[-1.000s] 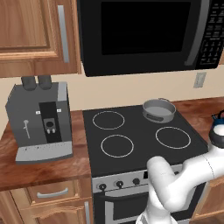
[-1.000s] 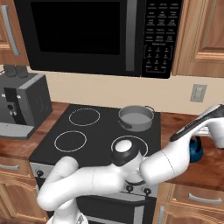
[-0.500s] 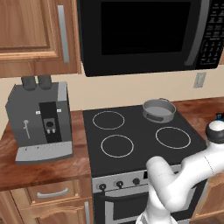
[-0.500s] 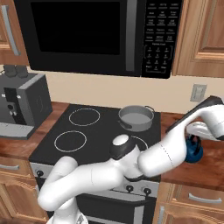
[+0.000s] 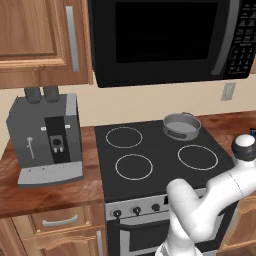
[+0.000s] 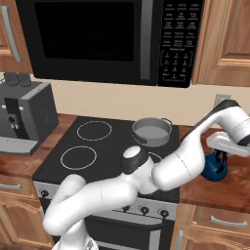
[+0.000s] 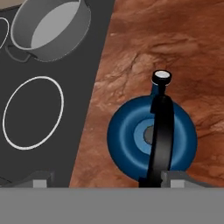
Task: Pick the kettle from the counter and place it on a stove burner. Then turn the burner on.
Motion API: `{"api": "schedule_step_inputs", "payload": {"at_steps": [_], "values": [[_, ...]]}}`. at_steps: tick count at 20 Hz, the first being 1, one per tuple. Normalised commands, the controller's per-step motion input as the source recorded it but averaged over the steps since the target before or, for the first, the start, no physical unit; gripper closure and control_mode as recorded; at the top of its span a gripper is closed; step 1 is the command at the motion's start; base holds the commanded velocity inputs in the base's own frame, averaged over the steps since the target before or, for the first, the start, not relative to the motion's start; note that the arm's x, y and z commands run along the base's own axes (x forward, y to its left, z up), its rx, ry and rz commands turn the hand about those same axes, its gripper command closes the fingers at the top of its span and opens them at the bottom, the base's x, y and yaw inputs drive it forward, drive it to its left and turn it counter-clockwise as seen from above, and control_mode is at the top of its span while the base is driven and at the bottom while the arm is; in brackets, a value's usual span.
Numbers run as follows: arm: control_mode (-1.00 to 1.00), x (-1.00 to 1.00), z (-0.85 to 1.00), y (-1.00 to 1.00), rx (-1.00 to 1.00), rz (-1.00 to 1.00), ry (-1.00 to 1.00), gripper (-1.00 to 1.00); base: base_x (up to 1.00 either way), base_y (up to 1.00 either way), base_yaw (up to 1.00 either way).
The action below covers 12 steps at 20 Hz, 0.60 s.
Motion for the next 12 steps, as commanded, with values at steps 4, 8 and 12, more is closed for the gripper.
{"api": "schedule_step_inputs", "payload": {"at_steps": [4,8,12], "values": [[-1.0,0.02,0.1,-0.01,0.0,-0.02,0.0,-1.0,0.0,0.0,0.0],[-1.0,-0.01,0.16,-0.23,0.02,0.0,-0.01,-1.0,0.0,0.0,0.0],[-1.0,0.0,0.0,0.0,0.0,0.0,0.0,-1.0,0.0,0.0,0.0]]}}
